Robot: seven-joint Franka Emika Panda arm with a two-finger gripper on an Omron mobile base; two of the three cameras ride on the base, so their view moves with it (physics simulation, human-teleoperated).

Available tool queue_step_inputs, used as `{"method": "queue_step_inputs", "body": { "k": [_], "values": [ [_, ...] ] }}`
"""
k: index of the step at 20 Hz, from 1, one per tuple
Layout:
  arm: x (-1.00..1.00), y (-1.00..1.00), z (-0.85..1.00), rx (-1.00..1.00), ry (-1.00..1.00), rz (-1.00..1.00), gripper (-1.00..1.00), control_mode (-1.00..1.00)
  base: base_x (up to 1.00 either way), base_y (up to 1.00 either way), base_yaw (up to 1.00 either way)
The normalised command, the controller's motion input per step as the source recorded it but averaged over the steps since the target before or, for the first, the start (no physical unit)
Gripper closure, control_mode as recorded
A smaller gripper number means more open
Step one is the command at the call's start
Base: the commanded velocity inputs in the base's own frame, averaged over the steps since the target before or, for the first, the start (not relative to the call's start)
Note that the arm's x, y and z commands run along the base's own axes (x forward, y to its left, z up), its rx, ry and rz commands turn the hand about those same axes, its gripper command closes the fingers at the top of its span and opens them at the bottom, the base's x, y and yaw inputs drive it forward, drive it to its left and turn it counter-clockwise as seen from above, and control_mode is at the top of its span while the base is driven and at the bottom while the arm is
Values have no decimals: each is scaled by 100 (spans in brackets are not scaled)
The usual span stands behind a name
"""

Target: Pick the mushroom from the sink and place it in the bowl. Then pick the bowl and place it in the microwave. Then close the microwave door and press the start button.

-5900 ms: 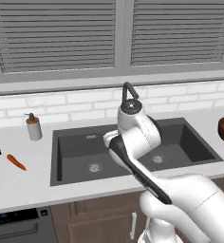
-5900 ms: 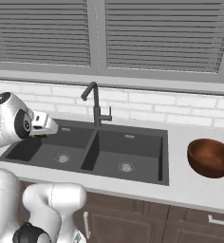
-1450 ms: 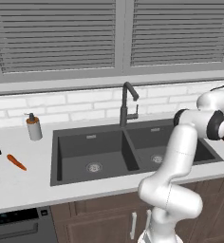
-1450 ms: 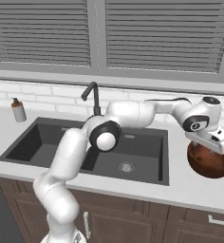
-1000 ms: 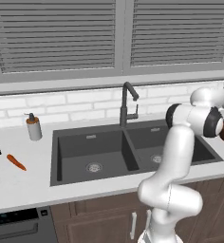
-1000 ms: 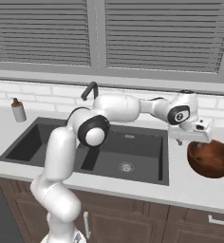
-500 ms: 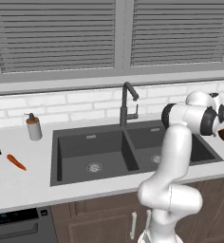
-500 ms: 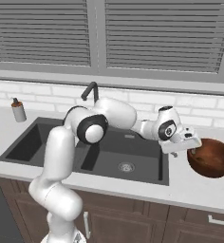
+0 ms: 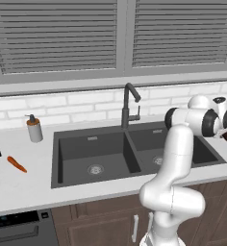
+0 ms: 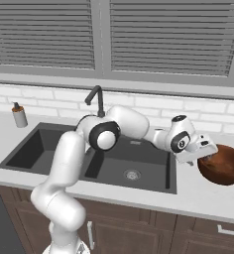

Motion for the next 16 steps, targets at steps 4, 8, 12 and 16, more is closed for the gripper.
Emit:
{"method": "queue_step_inputs", "body": {
  "k": [4,8,12,16],
  "values": [
    [2,-15,-28,0,4,11,100,-100,0,0,0],
    [0,0,-10,0,12,1,100,-100,0,0,0],
    [-25,5,-7,0,9,0,100,-100,0,0,0],
    [-81,72,94,-8,-3,12,100,-100,0,0,0]
  ]
}}
